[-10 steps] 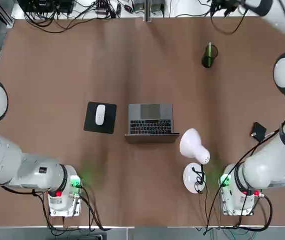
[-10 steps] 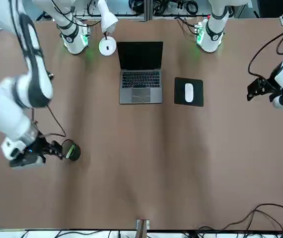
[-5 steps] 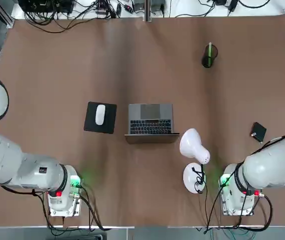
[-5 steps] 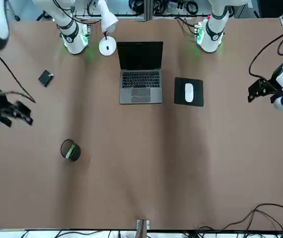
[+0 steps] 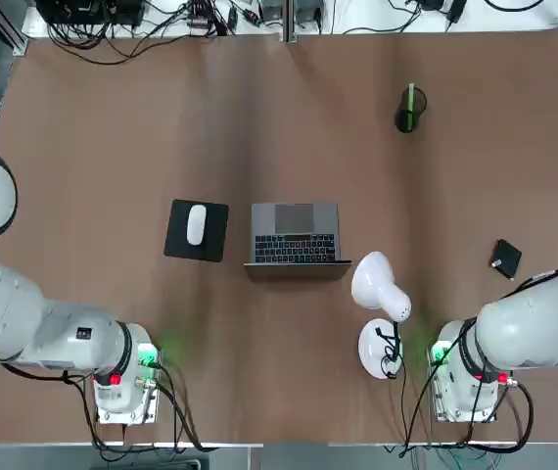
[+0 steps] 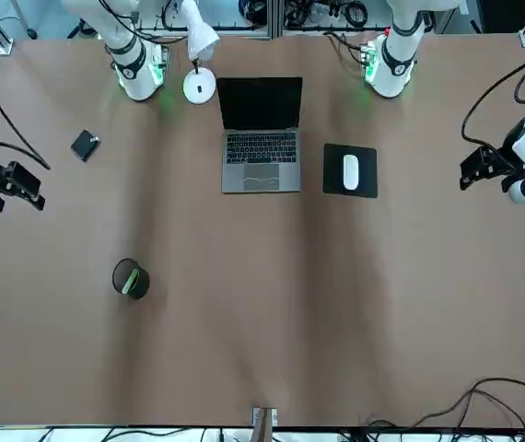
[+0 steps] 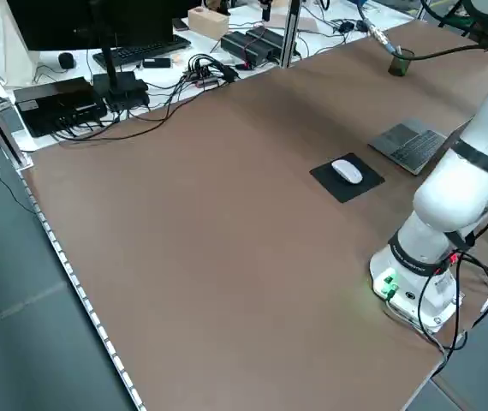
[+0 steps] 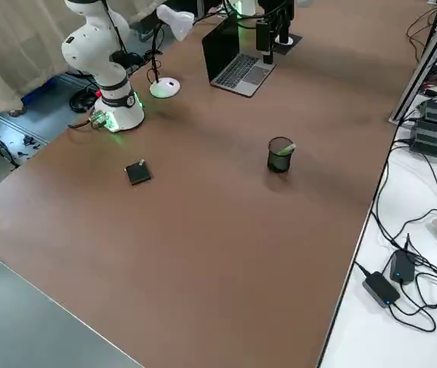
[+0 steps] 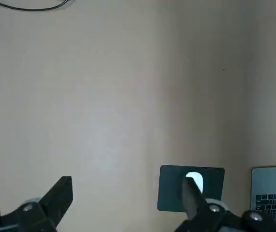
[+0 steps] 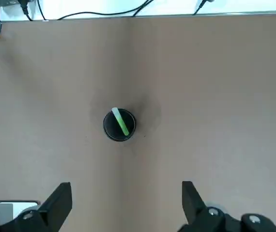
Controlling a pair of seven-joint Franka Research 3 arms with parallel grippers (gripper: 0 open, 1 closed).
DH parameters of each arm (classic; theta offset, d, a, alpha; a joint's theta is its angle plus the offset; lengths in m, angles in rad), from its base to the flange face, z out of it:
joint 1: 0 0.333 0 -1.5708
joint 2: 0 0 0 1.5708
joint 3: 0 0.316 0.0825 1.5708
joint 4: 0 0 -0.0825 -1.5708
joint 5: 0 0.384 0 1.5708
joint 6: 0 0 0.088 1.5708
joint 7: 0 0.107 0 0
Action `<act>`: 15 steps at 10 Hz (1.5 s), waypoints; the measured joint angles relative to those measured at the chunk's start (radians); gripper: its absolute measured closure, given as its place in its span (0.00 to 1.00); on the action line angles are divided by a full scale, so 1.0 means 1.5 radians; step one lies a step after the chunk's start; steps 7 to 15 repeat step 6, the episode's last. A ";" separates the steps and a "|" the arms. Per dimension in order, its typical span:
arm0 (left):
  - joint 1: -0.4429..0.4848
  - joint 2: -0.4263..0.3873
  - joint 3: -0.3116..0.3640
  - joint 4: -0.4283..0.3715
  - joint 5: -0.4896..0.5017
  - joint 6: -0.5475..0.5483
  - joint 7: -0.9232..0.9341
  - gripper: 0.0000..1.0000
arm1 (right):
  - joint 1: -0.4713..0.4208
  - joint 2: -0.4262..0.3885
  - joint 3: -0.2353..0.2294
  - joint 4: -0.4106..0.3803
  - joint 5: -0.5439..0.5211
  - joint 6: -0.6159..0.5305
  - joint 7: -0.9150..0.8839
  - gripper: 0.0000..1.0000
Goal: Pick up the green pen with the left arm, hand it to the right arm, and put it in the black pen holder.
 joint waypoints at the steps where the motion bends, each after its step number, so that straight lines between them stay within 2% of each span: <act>1: 0.000 0.000 0.000 0.000 0.000 0.000 0.000 0.00 | 0.000 -0.001 0.000 0.000 0.000 -0.002 0.000 0.00; 15: -0.003 0.000 -0.001 0.000 0.000 0.000 0.000 0.00 | 0.000 -0.002 0.000 0.000 -0.001 -0.005 0.000 0.00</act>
